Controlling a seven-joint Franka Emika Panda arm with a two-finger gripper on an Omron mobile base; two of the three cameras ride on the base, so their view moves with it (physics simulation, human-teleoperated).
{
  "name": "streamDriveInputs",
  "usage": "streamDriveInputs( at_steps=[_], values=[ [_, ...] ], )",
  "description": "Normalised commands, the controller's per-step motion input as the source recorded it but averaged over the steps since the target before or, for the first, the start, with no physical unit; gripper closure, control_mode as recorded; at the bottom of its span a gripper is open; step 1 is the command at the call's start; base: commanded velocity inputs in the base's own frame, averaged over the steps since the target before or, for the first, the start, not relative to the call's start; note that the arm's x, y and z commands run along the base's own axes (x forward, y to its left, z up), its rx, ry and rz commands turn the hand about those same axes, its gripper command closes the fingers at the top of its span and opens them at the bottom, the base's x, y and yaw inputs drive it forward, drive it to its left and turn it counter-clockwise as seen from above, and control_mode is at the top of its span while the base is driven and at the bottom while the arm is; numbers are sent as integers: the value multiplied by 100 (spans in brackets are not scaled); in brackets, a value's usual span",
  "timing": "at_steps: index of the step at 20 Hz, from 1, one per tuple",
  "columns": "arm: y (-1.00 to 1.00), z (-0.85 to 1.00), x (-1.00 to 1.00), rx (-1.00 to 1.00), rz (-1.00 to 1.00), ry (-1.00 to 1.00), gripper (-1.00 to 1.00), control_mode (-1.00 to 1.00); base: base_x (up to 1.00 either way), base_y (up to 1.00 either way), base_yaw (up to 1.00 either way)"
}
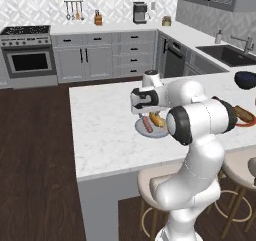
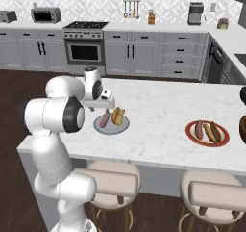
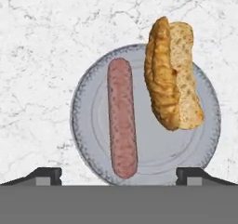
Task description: Place one bun and one sausage from the bowl on each plate.
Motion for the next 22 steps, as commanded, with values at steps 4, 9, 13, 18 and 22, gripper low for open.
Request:
streamDriveInputs(
  at_steps=[4, 9, 13, 18, 22],
  values=[
    [-8, 66, -100, 0, -2, -8, -100, -100, 0, 0, 0],
    [-19, 68, -100, 1, -3, -1, -100, -100, 0, 0, 0],
    [-2, 61, -100, 0, -7, 0, -100, -100, 0, 0, 0],
    [-30, 73, -83, 2, -12, 0, -100, -100, 0, 0, 0],
    [-43, 55, -76, 4, -10, 0, -100, -100, 0, 0, 0]
  ],
)
